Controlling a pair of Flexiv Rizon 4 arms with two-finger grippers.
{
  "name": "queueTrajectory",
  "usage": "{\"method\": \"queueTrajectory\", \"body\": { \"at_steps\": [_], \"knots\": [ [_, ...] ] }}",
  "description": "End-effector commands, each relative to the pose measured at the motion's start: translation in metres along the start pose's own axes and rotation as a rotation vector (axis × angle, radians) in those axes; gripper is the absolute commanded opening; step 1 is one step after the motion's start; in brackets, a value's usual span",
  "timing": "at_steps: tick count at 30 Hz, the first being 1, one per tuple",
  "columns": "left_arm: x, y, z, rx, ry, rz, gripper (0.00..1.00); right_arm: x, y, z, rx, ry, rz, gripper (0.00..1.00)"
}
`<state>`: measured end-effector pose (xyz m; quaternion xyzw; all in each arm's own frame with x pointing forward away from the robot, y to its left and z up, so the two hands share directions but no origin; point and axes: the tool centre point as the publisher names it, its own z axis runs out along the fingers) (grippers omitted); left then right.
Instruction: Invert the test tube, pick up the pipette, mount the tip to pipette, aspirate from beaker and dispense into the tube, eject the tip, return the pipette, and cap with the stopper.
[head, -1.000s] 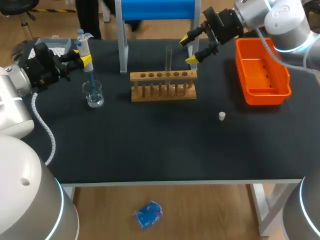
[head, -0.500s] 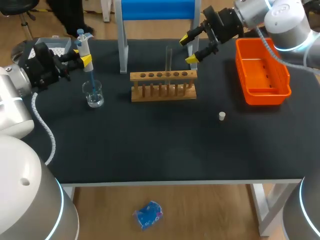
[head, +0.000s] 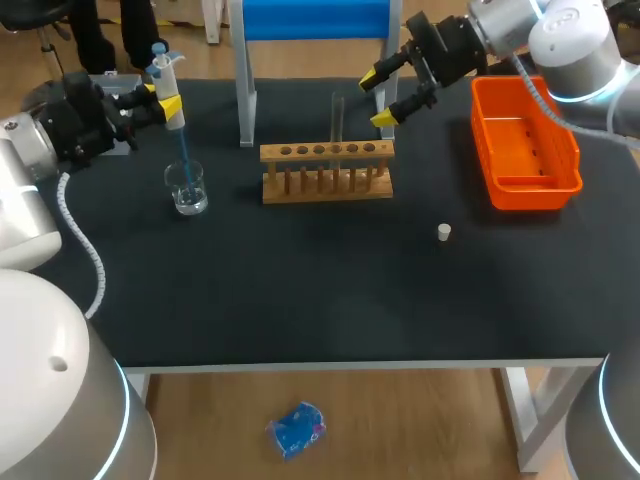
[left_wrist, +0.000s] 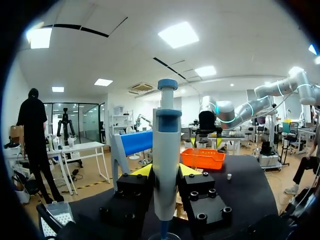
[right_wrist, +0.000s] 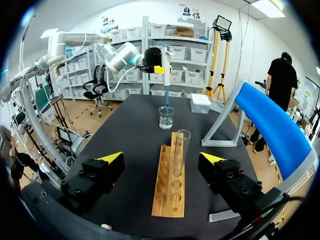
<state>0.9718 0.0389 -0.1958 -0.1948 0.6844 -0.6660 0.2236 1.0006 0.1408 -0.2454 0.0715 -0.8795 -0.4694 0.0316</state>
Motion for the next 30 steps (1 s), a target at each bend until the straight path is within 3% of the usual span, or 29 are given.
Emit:
{"method": "queueTrajectory", "body": {
  "at_steps": [1,23,30],
  "knots": [
    [0.002,-0.01,-0.003,-0.013,-0.004,0.004,0.0,-0.001,0.0,-0.001,0.003,0.004,0.0,1.0],
    [0.005,-0.019,-0.006,-0.023,-0.011,0.002,0.0,-0.001,0.0,-0.001,0.003,0.004,0.0,1.0],
    [0.008,-0.041,-0.005,-0.04,-0.02,0.003,0.0,-0.001,0.0,-0.001,0.003,0.004,0.0,1.0]
  ]
}}
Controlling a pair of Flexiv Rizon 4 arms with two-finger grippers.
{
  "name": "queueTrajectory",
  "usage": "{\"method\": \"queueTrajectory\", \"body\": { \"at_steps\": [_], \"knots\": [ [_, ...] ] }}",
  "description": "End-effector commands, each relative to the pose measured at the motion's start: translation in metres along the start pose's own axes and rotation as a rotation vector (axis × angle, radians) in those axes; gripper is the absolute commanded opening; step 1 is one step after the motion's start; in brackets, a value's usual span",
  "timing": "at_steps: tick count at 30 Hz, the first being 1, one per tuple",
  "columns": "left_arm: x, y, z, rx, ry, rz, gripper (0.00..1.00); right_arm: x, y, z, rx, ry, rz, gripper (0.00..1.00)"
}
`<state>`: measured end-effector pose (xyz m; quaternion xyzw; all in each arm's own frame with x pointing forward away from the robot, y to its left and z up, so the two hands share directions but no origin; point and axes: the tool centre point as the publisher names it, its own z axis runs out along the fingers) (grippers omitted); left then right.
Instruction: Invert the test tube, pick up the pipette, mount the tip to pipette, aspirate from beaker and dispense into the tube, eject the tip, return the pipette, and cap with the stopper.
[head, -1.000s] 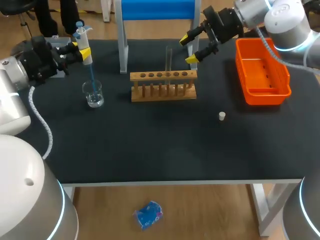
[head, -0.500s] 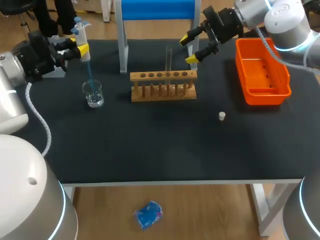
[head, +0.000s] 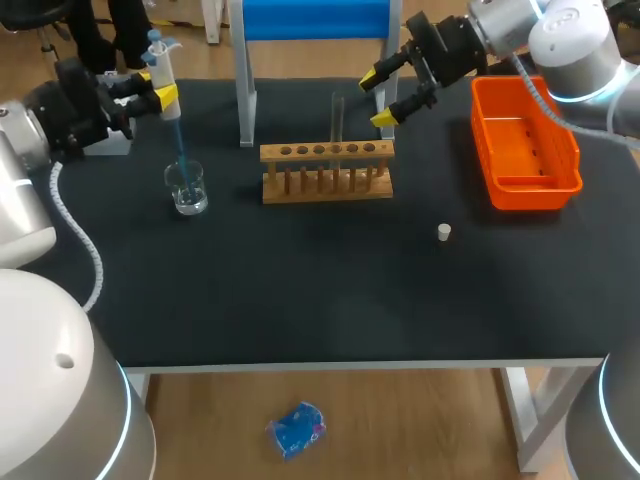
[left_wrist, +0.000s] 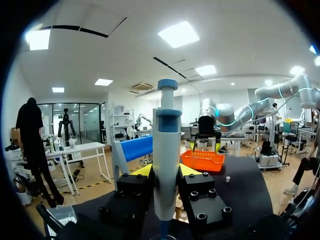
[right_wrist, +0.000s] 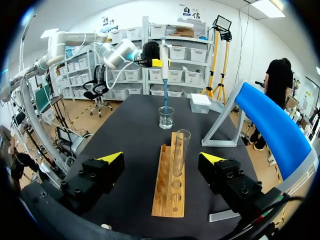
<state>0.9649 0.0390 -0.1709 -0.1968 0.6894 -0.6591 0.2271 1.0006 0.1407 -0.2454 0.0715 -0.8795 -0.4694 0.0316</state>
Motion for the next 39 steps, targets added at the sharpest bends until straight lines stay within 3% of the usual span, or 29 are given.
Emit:
{"method": "queueTrajectory", "body": {
  "at_steps": [1,6,18,23,29,39],
  "knots": [
    [0.004,-0.02,0.0,-0.031,-0.017,-0.002,0.0,-0.001,0.0,-0.001,0.003,0.004,0.0,1.0],
    [0.005,-0.051,0.001,-0.054,-0.034,0.006,0.0,-0.001,0.0,-0.001,0.003,0.004,0.0,1.0],
    [0.003,-0.157,0.008,-0.064,-0.082,0.099,0.0,-0.001,0.0,-0.001,0.003,0.004,0.0,1.0],
    [0.007,-0.192,0.011,-0.068,-0.097,0.122,0.0,-0.001,0.0,-0.001,0.003,0.004,0.0,1.0],
    [0.023,-0.215,0.027,-0.027,-0.05,0.138,0.0,-0.001,0.0,-0.001,0.003,0.004,0.0,1.0],
    [0.065,-0.222,0.082,-0.004,0.137,0.131,0.0,-0.001,0.0,-0.001,0.003,0.004,0.0,1.0]
  ]
}}
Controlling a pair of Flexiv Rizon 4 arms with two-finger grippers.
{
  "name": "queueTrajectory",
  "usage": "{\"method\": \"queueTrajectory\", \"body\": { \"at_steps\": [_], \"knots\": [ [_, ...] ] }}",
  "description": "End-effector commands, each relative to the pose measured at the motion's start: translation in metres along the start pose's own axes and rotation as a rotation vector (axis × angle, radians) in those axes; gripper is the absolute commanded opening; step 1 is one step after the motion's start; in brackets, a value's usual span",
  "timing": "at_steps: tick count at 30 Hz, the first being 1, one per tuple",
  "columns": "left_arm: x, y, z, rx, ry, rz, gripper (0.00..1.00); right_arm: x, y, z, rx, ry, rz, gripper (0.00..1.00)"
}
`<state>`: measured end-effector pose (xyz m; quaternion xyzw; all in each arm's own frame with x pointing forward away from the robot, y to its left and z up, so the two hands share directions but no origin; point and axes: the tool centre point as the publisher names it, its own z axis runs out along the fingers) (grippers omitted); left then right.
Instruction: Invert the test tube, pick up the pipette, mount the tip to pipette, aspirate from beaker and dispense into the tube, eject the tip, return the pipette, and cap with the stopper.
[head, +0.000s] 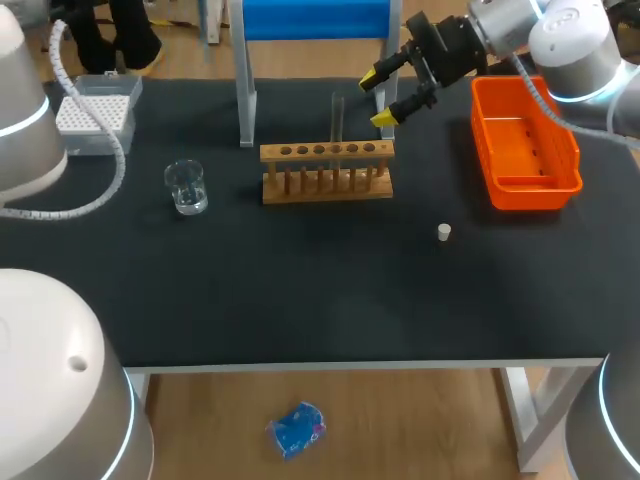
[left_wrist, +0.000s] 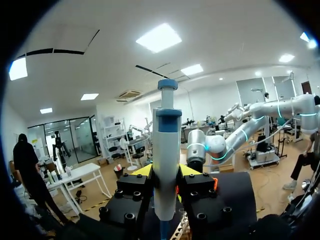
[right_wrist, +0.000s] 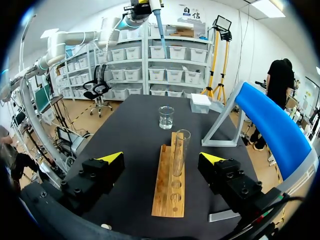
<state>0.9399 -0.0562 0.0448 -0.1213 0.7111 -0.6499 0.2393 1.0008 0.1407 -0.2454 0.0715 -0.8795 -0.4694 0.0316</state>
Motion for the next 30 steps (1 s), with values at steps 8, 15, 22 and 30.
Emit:
{"method": "queueTrajectory", "body": {
  "at_steps": [8,15,22,30],
  "knots": [
    [0.028,-0.003,0.073,0.031,0.157,-0.018,0.0,-0.001,0.0,-0.001,0.003,0.004,0.0,1.0],
    [0.045,0.003,0.104,0.037,0.224,-0.038,0.0,-0.001,0.0,-0.001,0.003,0.004,0.0,1.0],
    [0.056,0.011,0.133,0.046,0.278,-0.056,0.0,-0.001,0.0,-0.001,0.003,0.004,0.0,1.0],
    [0.059,0.017,0.149,0.062,0.291,-0.066,0.0,-0.001,0.0,-0.001,0.003,0.004,0.0,1.0]
  ]
}}
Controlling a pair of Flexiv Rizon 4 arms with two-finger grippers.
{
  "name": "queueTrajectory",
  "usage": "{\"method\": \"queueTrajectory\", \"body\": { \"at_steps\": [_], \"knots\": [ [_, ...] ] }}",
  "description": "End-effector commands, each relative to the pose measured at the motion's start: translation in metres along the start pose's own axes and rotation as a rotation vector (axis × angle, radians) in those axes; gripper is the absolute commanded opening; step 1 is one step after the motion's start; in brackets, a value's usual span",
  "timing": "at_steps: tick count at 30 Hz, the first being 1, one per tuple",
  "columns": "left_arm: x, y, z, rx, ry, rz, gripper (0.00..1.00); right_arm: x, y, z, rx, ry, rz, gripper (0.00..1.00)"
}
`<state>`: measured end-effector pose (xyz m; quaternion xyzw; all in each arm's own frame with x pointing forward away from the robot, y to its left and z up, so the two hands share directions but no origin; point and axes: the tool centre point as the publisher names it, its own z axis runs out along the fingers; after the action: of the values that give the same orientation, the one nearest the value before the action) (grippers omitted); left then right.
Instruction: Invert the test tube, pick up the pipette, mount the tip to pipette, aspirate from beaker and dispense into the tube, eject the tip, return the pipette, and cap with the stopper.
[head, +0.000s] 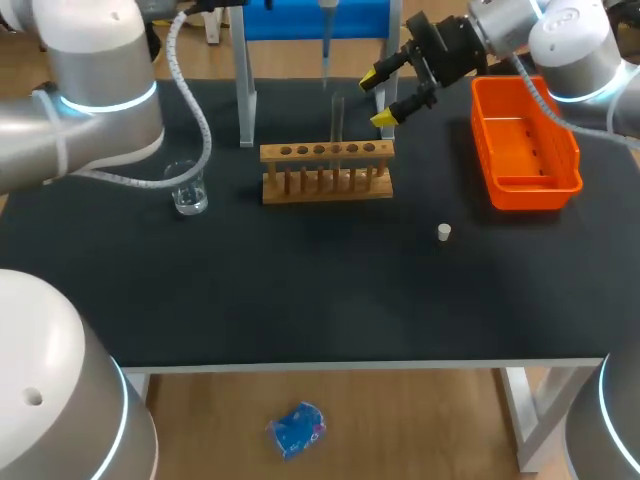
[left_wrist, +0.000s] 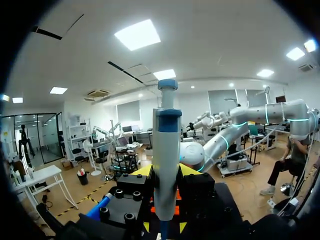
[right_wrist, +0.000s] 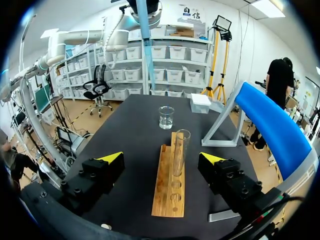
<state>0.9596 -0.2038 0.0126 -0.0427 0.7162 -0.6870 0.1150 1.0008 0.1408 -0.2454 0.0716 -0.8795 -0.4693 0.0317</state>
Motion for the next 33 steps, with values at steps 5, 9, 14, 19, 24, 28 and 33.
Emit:
{"method": "queueTrajectory", "body": {
  "at_steps": [5,9,14,19,24,28,33],
  "knots": [
    [-0.0041,0.0014,0.0087,0.008,0.0,0.002,0.0,-0.0011,0.0001,-0.0007,0.003,0.004,0.0,1.0],
    [-0.0041,0.0014,0.0087,0.008,0.0,0.002,0.0,-0.0011,0.0001,-0.0007,0.003,0.004,0.0,1.0],
    [-0.0041,0.0014,0.0087,0.008,0.0,0.002,0.0,-0.0011,0.0001,-0.0007,0.003,0.004,0.0,1.0],
    [-0.0041,0.0014,0.0087,0.008,0.0,0.002,0.0,-0.0011,0.0001,-0.0007,0.003,0.004,0.0,1.0],
    [-0.0041,0.0014,0.0087,0.008,0.0,0.002,0.0,-0.0011,0.0001,-0.0007,0.003,0.004,0.0,1.0],
    [-0.0057,0.0027,0.0116,0.007,0.01,-0.004,0.0,-0.0011,0.0001,-0.0007,0.003,0.004,0.0,1.0],
    [-0.0104,0.0068,0.0185,0.012,0.023,-0.008,0.0,-0.0011,0.0001,-0.0007,0.003,0.004,0.0,1.0]
  ]
}}
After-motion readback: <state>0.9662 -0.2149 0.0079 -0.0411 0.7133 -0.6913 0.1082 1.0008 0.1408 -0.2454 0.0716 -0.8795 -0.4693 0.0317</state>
